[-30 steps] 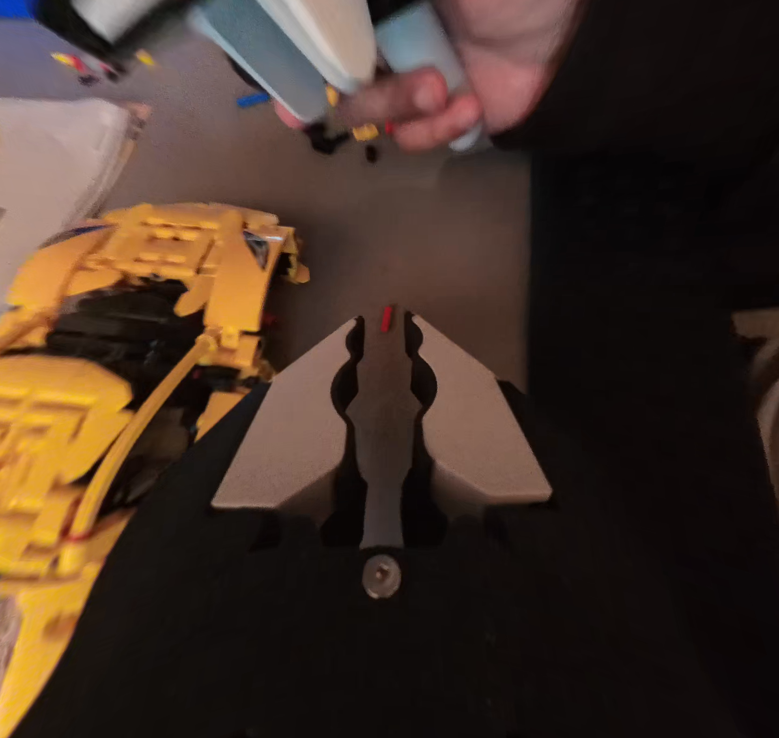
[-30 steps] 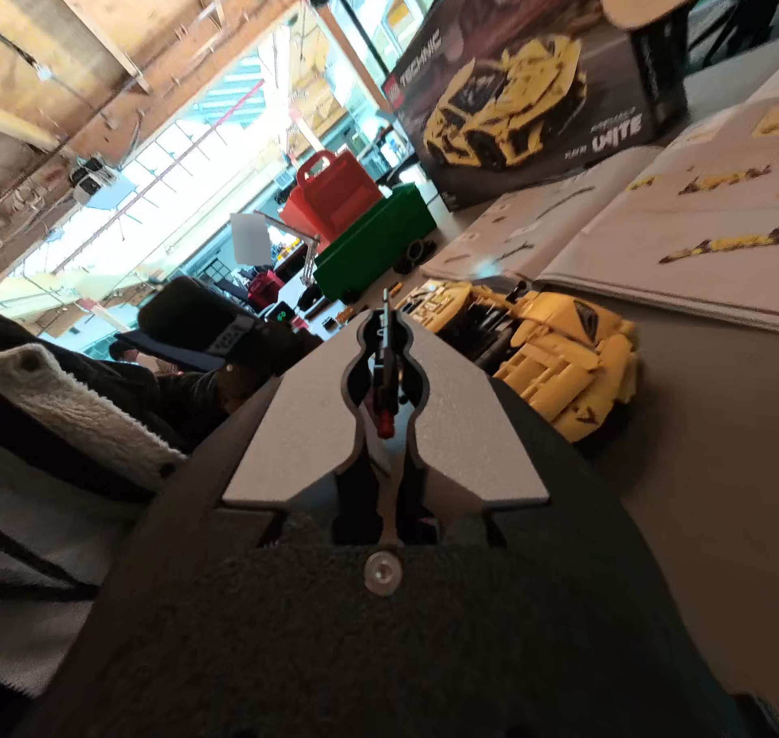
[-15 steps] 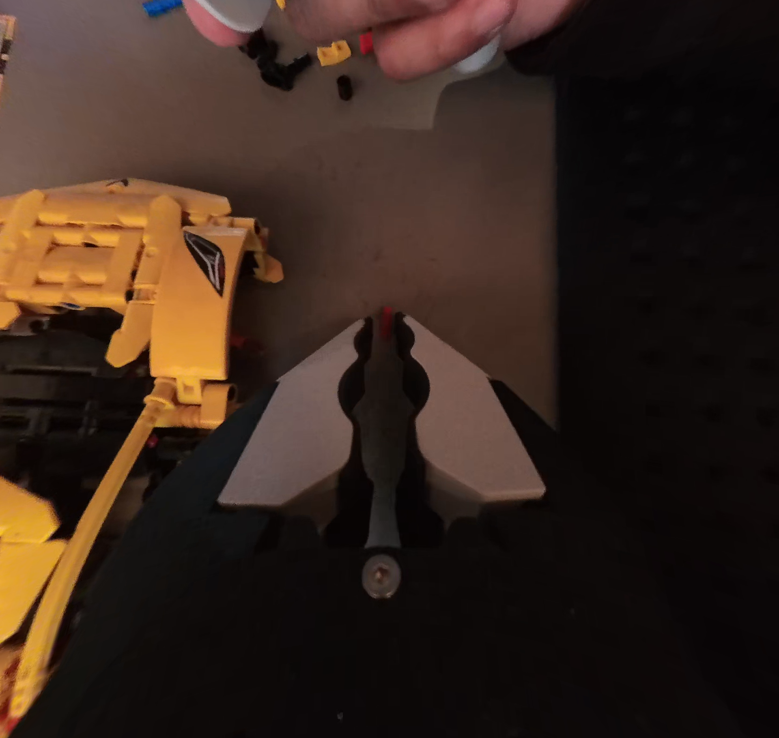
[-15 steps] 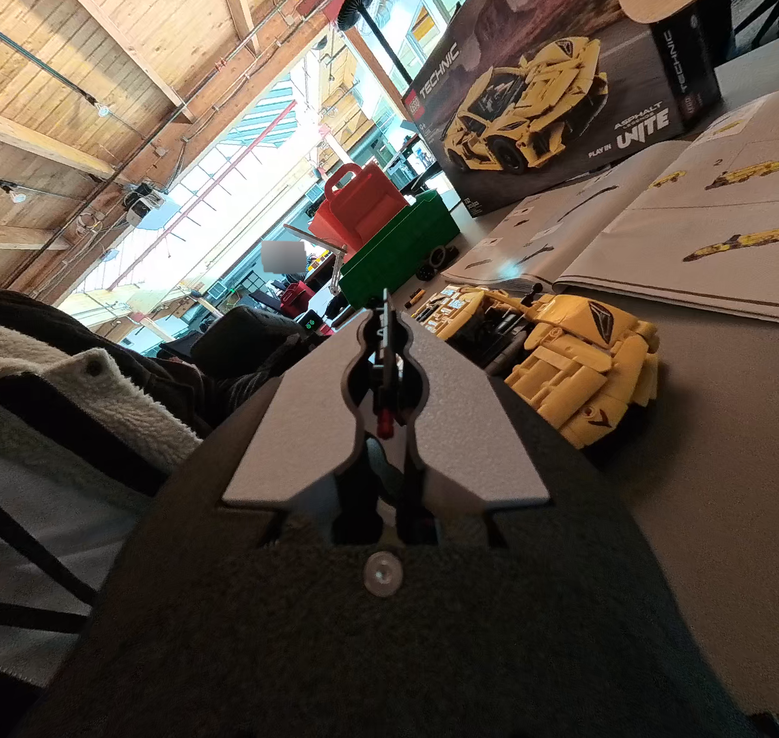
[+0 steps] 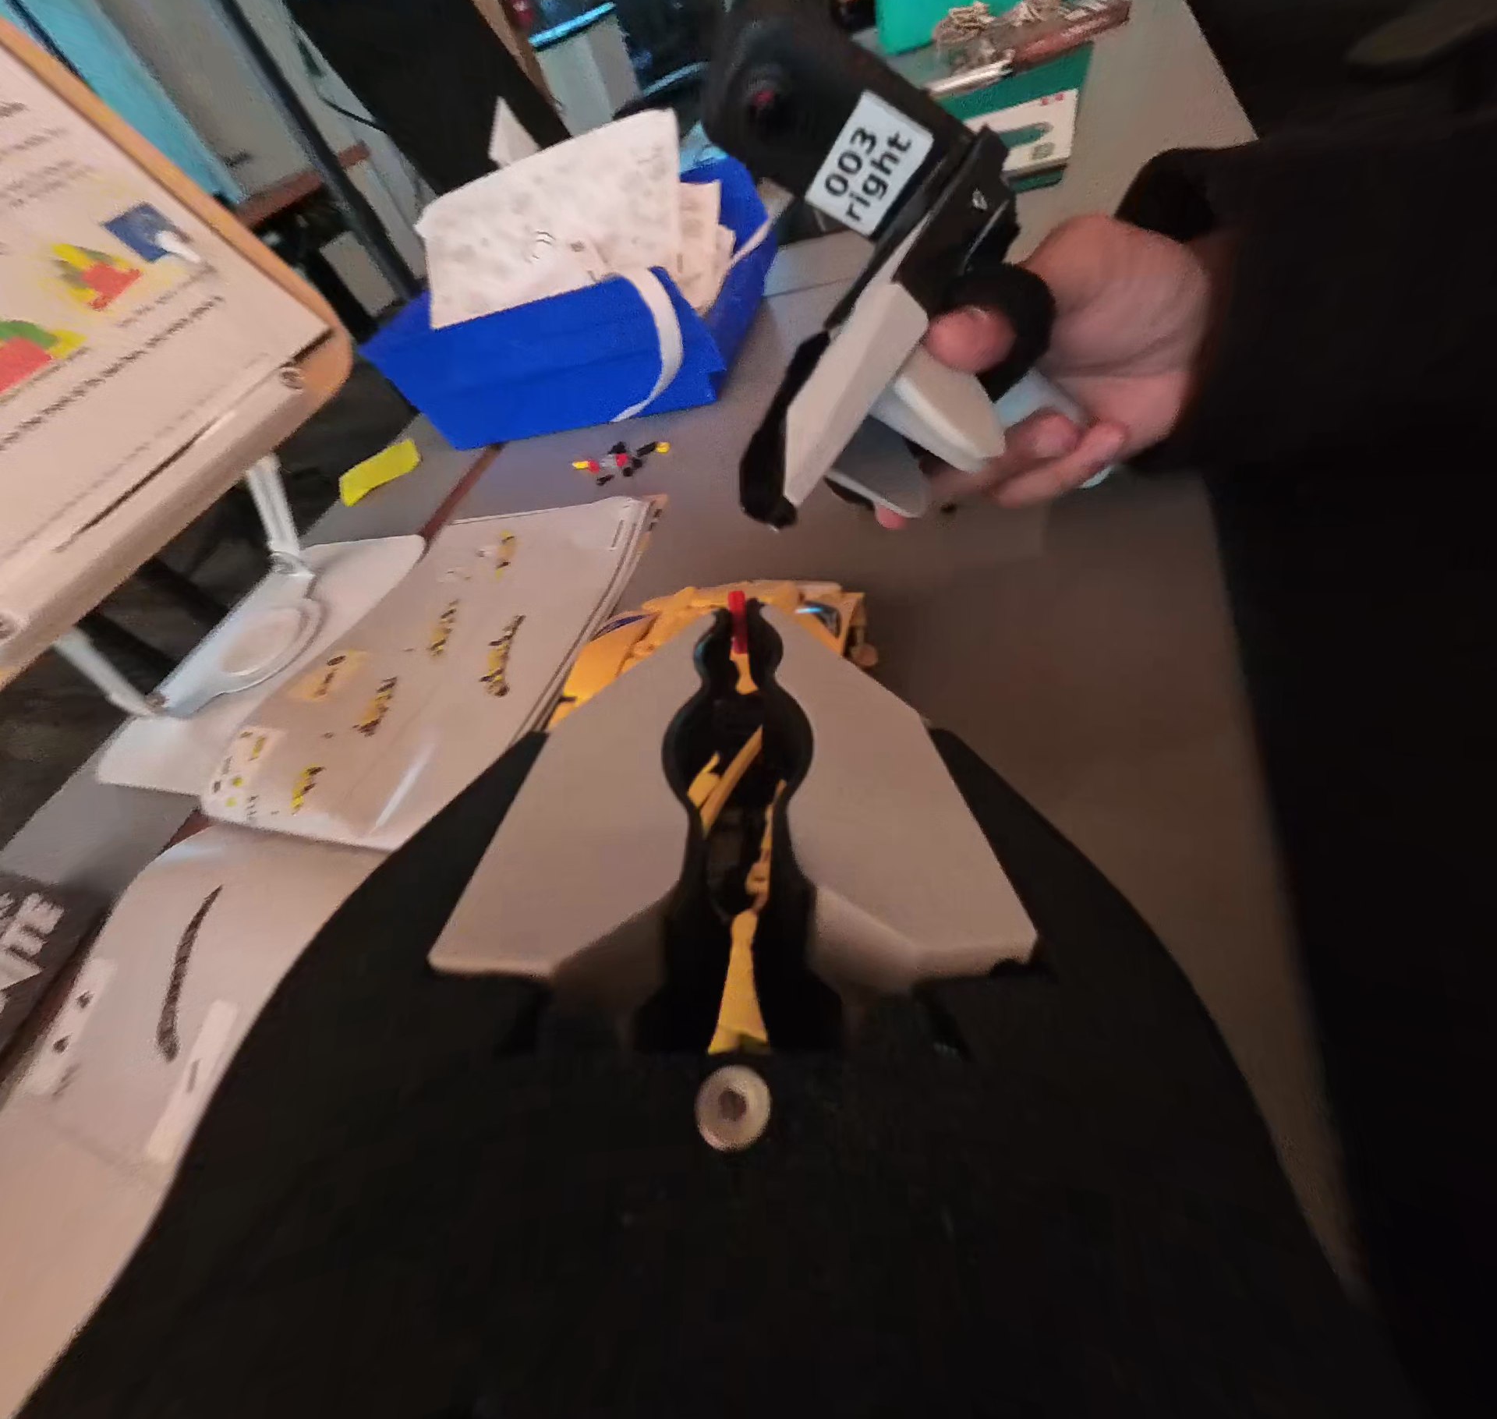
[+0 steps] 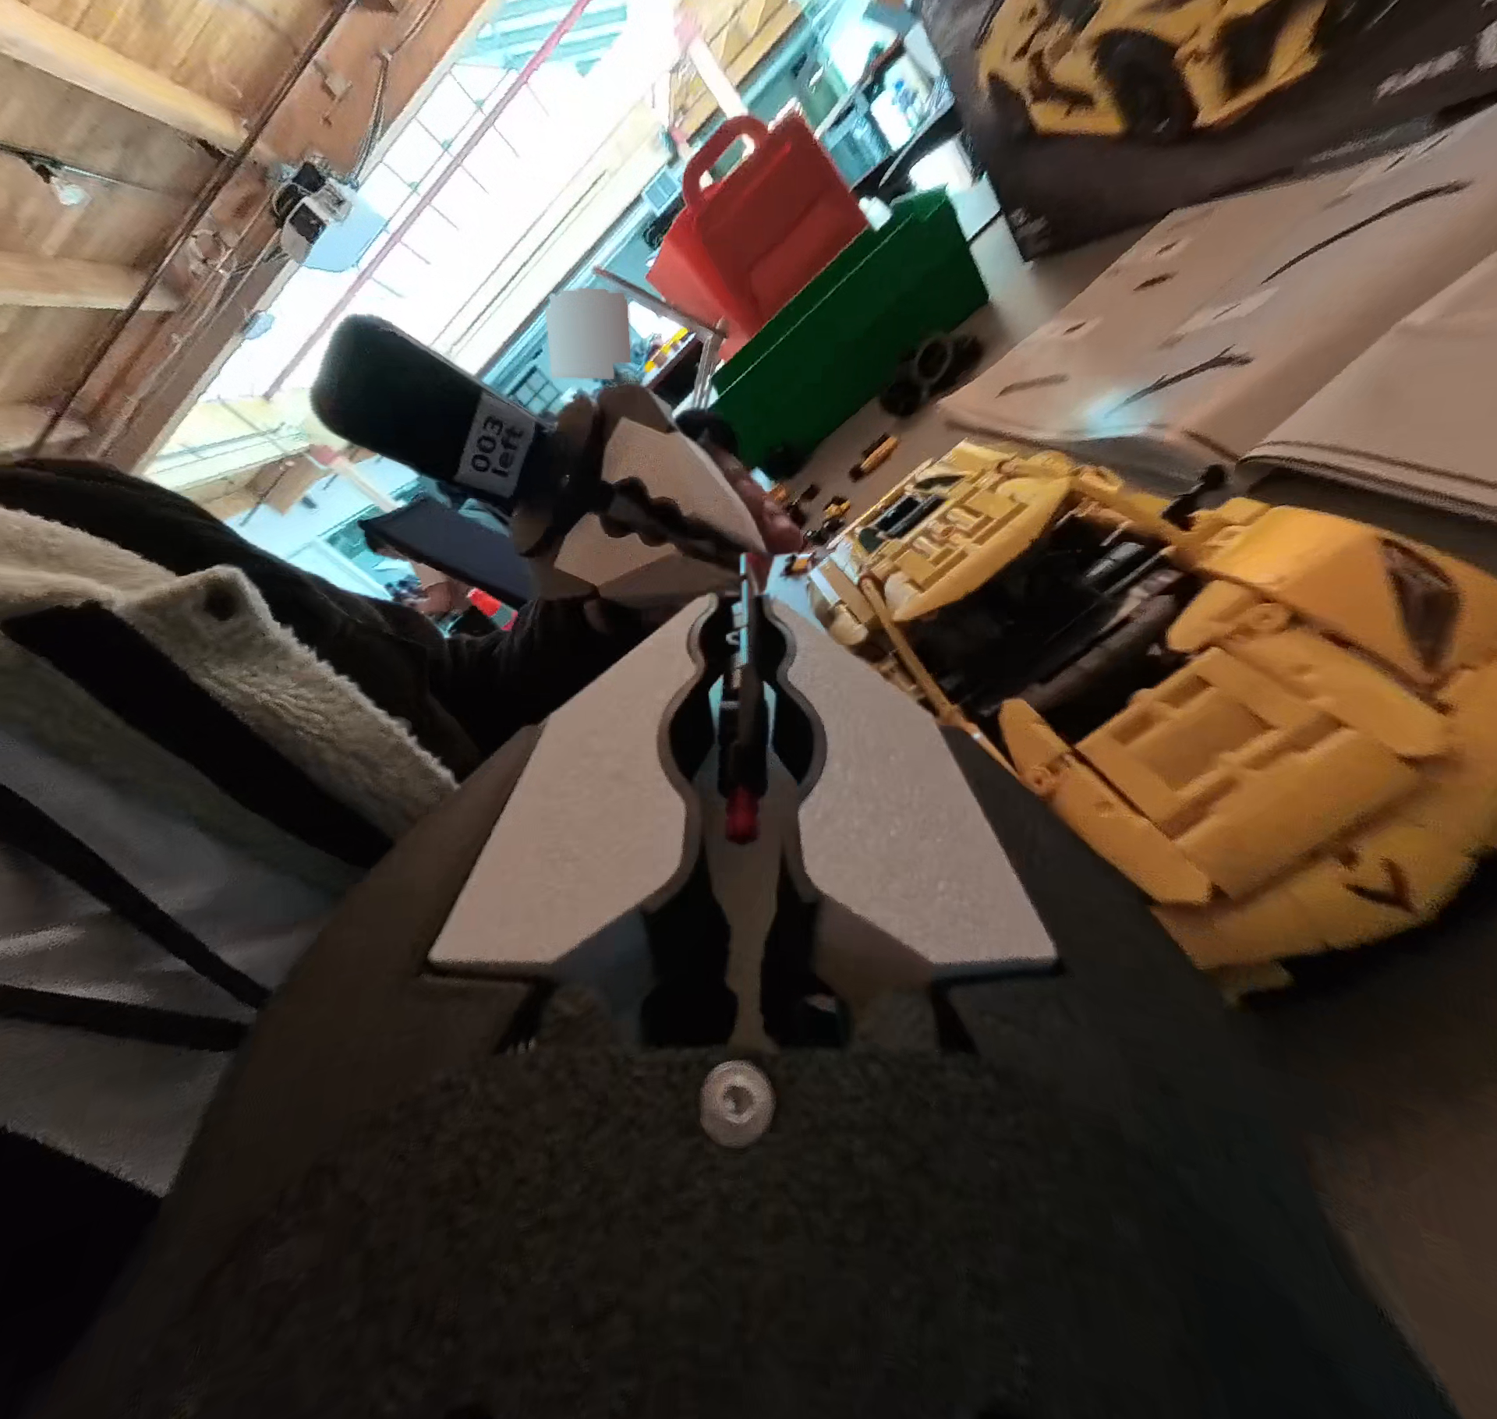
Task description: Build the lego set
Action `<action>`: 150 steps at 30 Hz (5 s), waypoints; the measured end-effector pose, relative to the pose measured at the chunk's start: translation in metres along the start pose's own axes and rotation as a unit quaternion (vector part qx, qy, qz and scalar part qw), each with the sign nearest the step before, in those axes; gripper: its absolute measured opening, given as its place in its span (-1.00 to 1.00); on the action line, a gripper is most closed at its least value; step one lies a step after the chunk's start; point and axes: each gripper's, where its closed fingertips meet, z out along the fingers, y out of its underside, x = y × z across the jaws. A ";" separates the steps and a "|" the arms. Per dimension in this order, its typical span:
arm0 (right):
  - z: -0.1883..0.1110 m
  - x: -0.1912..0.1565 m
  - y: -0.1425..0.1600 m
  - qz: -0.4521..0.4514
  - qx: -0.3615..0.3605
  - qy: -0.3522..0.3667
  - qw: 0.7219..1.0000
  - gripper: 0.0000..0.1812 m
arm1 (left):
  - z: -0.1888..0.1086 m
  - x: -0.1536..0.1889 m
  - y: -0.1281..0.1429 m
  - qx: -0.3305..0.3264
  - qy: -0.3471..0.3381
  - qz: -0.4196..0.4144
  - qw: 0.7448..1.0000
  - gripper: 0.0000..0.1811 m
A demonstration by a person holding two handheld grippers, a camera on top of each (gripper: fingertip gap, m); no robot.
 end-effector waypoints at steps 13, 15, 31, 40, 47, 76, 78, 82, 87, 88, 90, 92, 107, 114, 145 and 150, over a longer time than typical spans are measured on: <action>0.023 0.010 0.014 0.009 -0.043 0.006 0.999 -0.92 | 0.005 0.010 0.016 -0.048 0.012 0.027 0.998 -0.97; 0.023 0.011 0.014 0.011 -0.044 0.008 0.999 -0.92 | 0.006 0.011 0.017 -0.051 0.014 0.026 0.998 -0.97; 0.022 0.009 0.025 -0.045 -0.074 0.010 0.996 -0.92 | 0.004 0.019 0.018 -0.045 0.065 -0.026 0.997 -0.98; 0.022 0.009 0.030 -0.043 -0.085 0.002 0.995 -0.92 | 0.004 0.023 0.018 -0.043 0.088 -0.067 0.993 -0.99; 0.020 0.004 0.018 0.018 -0.043 -0.038 0.998 -0.93 | 0.004 0.017 0.008 -0.009 0.074 -0.076 0.994 -0.97; 0.019 0.001 0.019 -0.010 -0.042 -0.026 0.999 -0.92 | 0.002 0.020 0.005 0.005 0.080 -0.074 0.994 -0.97; 0.019 0.001 0.020 -0.014 -0.046 -0.027 0.999 -0.92 | 0.002 0.021 0.006 0.002 0.083 -0.071 0.994 -0.97; 0.021 -0.002 0.023 -0.027 -0.055 -0.028 0.998 -0.92 | 0.001 0.024 0.008 -0.009 0.094 -0.076 0.993 -0.98; 0.021 0.002 0.027 -0.029 -0.066 -0.017 0.997 -0.93 | 0.003 0.024 0.012 -0.023 0.090 -0.068 0.993 -0.98; 0.021 0.002 0.027 -0.029 -0.068 -0.019 0.997 -0.92 | 0.003 0.024 0.012 -0.023 0.090 -0.067 0.993 -0.98; 0.022 0.004 0.028 -0.030 -0.072 -0.012 0.997 -0.92 | 0.004 0.024 0.014 -0.031 0.086 -0.064 0.994 -0.99; 0.022 0.007 0.033 -0.028 -0.084 -0.004 0.996 -0.92 | 0.005 0.025 0.018 -0.045 0.085 -0.055 0.994 -0.99; 0.014 0.001 0.015 0.024 -0.033 -0.044 0.998 -0.93 | 0.004 0.022 0.007 -0.003 0.076 -0.064 0.995 -0.89; 0.017 -0.002 0.019 0.024 -0.040 -0.051 0.998 -0.93 | 0.007 0.024 0.009 -0.009 0.076 -0.063 0.995 -0.96; 0.025 0.014 0.048 -0.042 -0.113 0.040 0.992 -0.92 | 0.010 0.034 0.035 -0.091 0.098 -0.034 0.991 -1.00; 0.026 0.008 0.039 -0.034 -0.085 0.022 0.996 -0.92 | 0.007 0.030 0.027 -0.068 0.096 -0.053 0.992 -1.00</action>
